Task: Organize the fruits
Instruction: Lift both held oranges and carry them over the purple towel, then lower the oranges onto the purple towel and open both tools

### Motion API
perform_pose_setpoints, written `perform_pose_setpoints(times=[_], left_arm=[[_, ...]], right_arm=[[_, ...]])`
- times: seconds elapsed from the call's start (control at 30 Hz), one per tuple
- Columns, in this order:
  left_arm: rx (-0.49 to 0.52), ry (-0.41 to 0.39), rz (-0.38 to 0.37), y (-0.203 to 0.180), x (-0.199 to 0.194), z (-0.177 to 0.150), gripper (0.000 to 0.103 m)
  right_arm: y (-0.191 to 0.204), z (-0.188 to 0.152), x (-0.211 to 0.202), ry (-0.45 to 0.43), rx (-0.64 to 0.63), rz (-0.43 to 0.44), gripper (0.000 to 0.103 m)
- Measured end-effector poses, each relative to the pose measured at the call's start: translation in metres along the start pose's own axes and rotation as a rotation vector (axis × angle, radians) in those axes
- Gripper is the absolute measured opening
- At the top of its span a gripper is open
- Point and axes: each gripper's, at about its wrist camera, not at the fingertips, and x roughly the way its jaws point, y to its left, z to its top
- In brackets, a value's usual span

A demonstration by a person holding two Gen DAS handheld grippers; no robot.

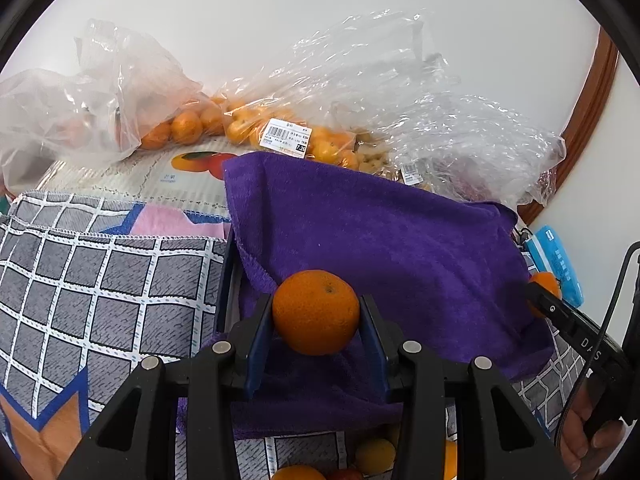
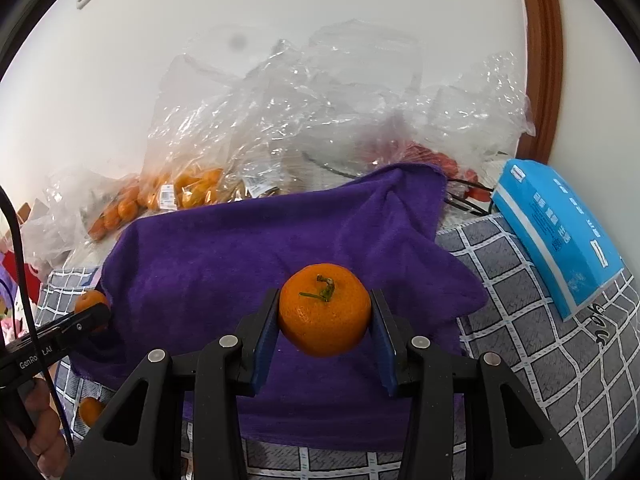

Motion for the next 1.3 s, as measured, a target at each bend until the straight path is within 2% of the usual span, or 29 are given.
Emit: perform_pose_setpoints(times=[1.13,1.23,1.3], left_arm=[[-0.017,0.011,-0.035,0.002,0.005,-0.001,0.04],[-0.032,0.007,-0.049,0.006,0.003,0.0,0.04],[-0.045,0.006,-0.063,0.009,0.003,0.001,0.04]], right_arm=[[0.016,-0.017,0.03,0.127,-0.076,-0.026,0.043],[0.016,-0.018,0.028,0.115,-0.081,-0.035,0.044],[0.017,-0.017,0.024,0.098,-0.082,-0.037,0.049]])
